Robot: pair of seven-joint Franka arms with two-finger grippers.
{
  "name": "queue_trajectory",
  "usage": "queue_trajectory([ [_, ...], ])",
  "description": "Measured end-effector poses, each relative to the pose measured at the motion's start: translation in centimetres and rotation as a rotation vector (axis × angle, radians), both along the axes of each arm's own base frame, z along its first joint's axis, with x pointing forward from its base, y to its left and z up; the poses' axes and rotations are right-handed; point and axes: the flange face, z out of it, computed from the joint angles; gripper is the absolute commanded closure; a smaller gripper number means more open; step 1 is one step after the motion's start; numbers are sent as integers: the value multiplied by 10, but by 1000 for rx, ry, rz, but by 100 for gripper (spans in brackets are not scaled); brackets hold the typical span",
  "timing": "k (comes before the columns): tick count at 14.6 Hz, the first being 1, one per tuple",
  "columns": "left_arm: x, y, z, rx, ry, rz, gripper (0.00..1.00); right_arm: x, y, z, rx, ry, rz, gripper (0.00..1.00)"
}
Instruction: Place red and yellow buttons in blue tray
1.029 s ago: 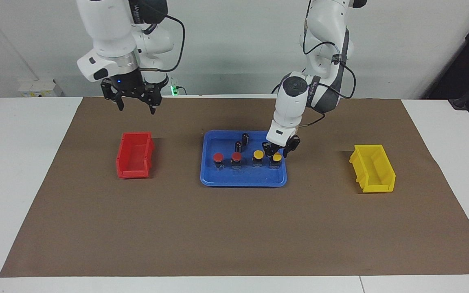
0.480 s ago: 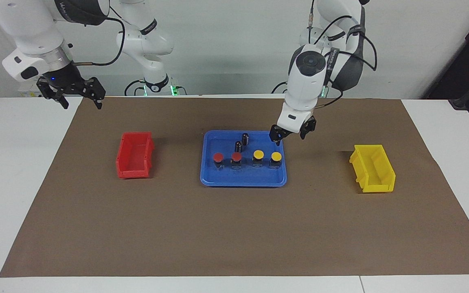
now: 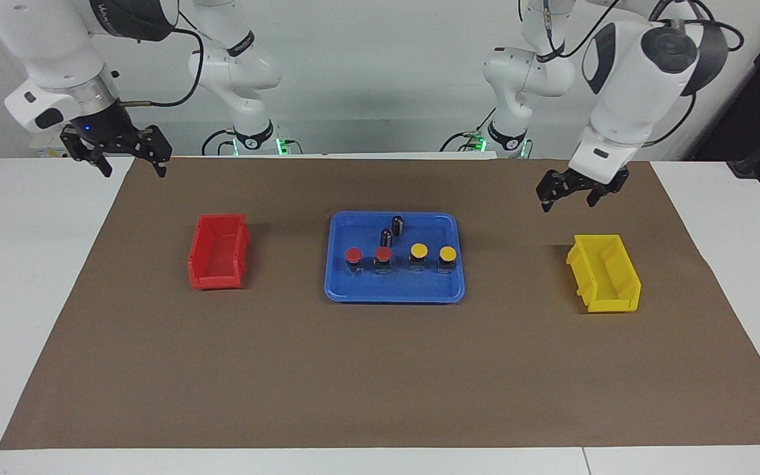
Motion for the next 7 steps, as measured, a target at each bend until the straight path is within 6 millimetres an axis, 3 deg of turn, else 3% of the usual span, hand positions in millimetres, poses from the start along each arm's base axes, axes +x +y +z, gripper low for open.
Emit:
queue_trajectory([
  [4, -12, 79, 27, -20, -18, -40, 0, -1, -1, -1, 1, 8, -2, 0],
  [7, -15, 91, 41, -22, -40, -62, 0, -1, -1, -1, 1, 10, -3, 0],
])
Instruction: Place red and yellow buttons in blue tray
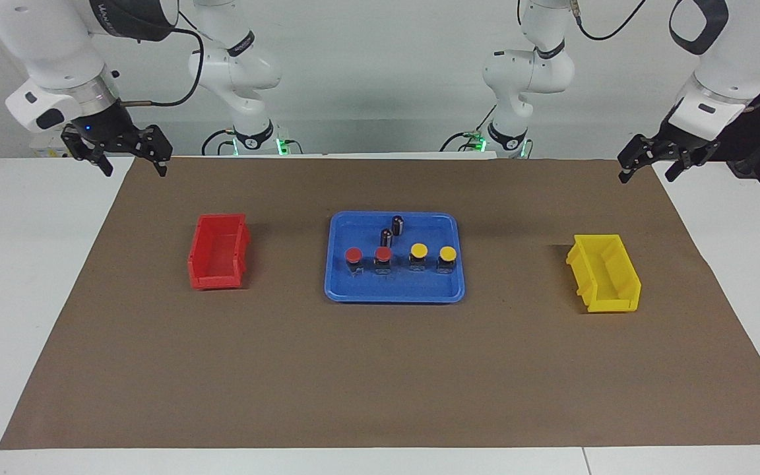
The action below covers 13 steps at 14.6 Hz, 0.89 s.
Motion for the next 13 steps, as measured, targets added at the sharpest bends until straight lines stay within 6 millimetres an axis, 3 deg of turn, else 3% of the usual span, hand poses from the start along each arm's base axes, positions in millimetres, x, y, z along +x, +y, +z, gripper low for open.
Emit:
queue_trajectory([
  [8, -2, -1, 0, 5, 16, -7, 0, 0, 4, 0, 0, 0, 7, 0],
  [13, -3, -19, 0, 21, 17, -40, 0, 0, 5, 0, 0, -1, 9, 0],
])
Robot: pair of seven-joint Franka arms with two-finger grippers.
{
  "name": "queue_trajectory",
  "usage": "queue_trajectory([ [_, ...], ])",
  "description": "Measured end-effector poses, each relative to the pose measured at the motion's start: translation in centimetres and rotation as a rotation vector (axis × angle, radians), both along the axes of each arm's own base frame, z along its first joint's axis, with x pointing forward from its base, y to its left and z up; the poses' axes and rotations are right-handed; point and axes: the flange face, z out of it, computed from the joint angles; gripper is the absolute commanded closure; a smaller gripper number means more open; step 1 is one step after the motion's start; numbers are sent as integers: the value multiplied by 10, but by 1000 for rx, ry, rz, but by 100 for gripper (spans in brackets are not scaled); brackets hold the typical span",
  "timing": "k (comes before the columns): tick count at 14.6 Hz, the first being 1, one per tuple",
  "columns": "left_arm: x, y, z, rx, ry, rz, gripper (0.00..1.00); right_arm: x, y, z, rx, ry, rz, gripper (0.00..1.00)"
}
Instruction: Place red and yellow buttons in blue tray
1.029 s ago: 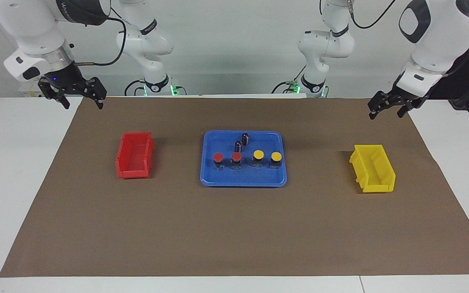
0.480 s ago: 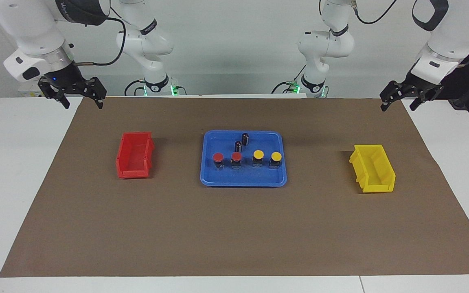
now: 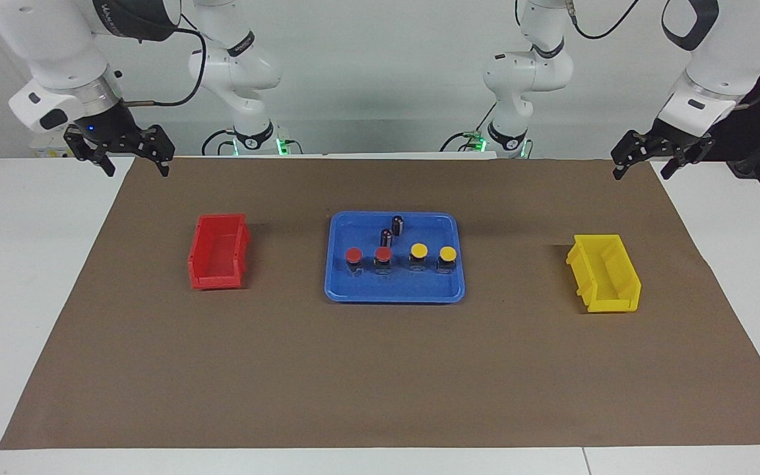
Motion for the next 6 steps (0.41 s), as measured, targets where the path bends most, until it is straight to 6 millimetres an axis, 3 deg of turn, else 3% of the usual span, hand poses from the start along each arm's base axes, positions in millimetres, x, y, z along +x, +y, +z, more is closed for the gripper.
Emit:
queue_trajectory([
  [6, 0, 1, 5, 2, -9, -4, 0, 0, -1, 0, 0, 0, -2, 0],
])
